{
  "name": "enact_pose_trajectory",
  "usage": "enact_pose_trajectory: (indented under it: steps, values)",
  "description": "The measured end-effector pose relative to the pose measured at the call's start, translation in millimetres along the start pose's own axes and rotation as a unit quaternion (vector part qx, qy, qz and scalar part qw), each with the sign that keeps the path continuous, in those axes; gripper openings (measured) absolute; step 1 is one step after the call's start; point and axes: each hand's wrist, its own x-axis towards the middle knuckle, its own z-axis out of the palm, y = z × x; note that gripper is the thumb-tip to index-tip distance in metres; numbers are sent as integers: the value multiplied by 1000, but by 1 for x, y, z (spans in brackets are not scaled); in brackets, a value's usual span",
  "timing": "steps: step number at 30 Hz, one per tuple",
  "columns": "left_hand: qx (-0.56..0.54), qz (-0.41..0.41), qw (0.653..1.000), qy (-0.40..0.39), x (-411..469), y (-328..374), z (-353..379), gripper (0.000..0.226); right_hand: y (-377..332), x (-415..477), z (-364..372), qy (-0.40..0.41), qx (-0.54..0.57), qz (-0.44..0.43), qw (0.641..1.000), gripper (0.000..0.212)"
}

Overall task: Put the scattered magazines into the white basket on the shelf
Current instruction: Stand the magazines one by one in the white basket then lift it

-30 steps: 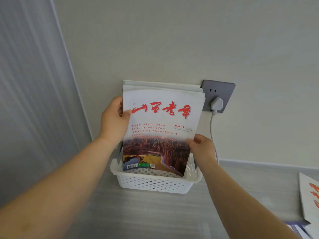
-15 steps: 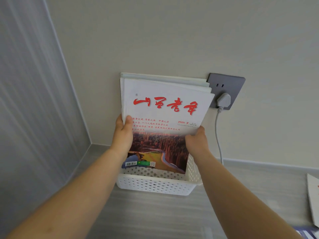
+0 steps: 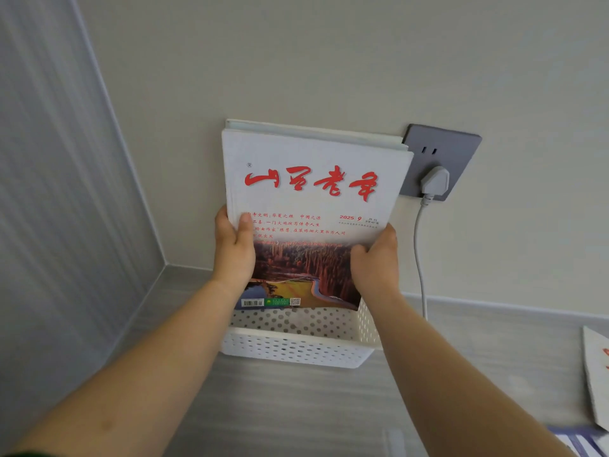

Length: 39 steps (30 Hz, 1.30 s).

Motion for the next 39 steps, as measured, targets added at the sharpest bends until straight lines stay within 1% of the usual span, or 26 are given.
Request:
enact_pose_trajectory:
  steps: [2,4,7,9,11,14,16,19,22,25,29,31,35,37,39]
  values:
    - [27,1,999,-19,0,1,-4,38,0,2,-4,-19,-23,8,1000,45]
    - [69,28,997,-18,-6,2,-9,38,3,-1,-10,-31,-39,16,999,49]
    - [146,71,986,46,-21,6,-15,42,10,-13,-27,-34,-62,34,997,56]
    - [186,92,976,70,-38,13,-16,40,17,-24,-42,-34,-75,28,996,51]
    - [185,104,977,35,-60,20,-12,30,26,-40,-60,-35,-97,17,995,43]
    - [166,88,980,-61,-101,32,3,17,42,-69,-93,-32,-112,19,993,34]
    - [159,75,977,-121,-133,36,18,23,58,-91,-120,-26,-118,27,992,30]
    - [172,57,967,-180,-180,35,42,33,88,-119,-165,-21,-137,33,990,26]
    - [172,29,952,-252,-222,27,66,35,125,-139,-215,5,-175,64,983,26]
    - [180,3,936,-303,-257,19,92,34,161,-152,-265,35,-217,101,970,26]
    - [213,-12,912,-351,-292,11,137,36,205,-161,-333,85,-298,135,941,33]
    - [224,-21,903,-367,-307,6,163,35,226,-162,-367,93,-336,154,924,37]
    - [250,-49,897,-362,-335,-4,211,33,270,-154,-421,61,-403,175,896,50]
    - [272,-46,892,-359,-345,-7,231,34,291,-149,-439,32,-426,176,887,58]
    - [297,-35,883,-362,-348,-11,249,31,309,-147,-447,3,-439,169,883,59]
